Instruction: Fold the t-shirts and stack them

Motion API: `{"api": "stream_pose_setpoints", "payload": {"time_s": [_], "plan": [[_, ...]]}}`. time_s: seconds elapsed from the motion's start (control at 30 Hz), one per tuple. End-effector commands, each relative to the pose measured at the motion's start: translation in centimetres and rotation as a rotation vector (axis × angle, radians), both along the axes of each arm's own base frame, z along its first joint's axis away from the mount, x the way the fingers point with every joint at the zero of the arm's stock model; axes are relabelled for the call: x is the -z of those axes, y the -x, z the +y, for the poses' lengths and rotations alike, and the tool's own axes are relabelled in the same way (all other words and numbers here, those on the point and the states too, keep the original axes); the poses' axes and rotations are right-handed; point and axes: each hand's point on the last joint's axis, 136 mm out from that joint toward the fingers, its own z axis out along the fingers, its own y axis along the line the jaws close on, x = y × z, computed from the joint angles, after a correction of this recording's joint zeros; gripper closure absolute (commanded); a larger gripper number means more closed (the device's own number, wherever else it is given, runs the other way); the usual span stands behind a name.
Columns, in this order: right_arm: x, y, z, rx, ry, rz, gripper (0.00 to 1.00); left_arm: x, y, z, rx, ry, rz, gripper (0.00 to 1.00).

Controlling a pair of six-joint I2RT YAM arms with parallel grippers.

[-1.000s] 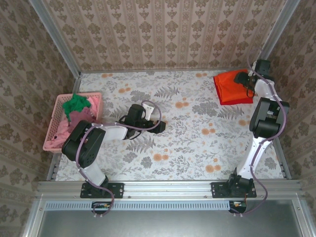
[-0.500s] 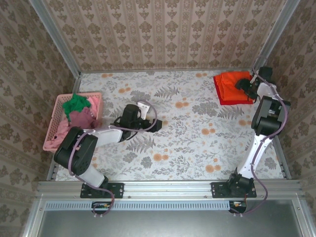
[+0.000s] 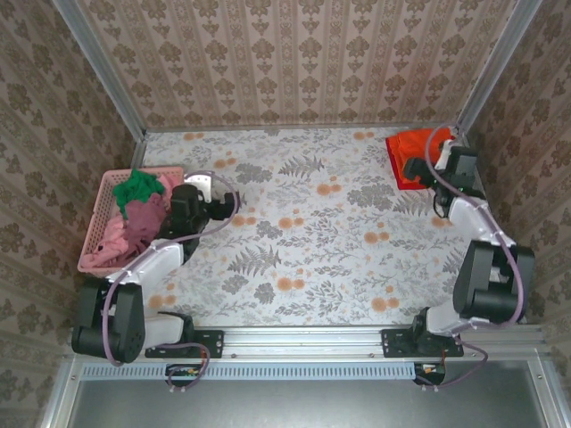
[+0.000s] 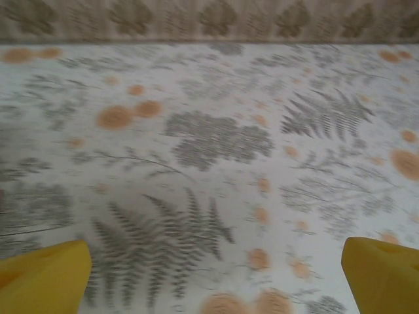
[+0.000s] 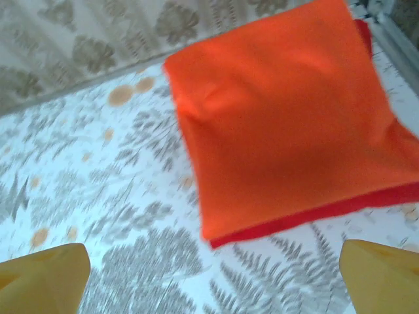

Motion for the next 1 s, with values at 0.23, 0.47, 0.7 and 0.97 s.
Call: {"api": "stream_pose_setpoints", "payload": {"time_s": [0.23, 0.47, 0.7, 0.97], "plan": [[2.5, 3.9, 4.3, -0.014, 0.184, -0.147, 0.0, 1.8, -0.3, 7.5, -0.154, -0.275, -0.057, 0.0], [4.8, 3.8, 5.5, -0.081, 0.189, -0.252, 0.0, 4.1, -1.8, 8.9, -0.142, -0.168, -0.047, 0.0], [6.6, 3.5, 6.1, -0.11, 0.187, -0.252, 0.0, 6.0, -2.3, 8.3, -0.111, -0.143, -0.082, 0.0], [7.0, 2.9, 6.1, -0.11, 0.189, -0.226, 0.0, 6.2, -2.4, 9.0, -0.167, -0.166, -0.082, 0.0]]}}
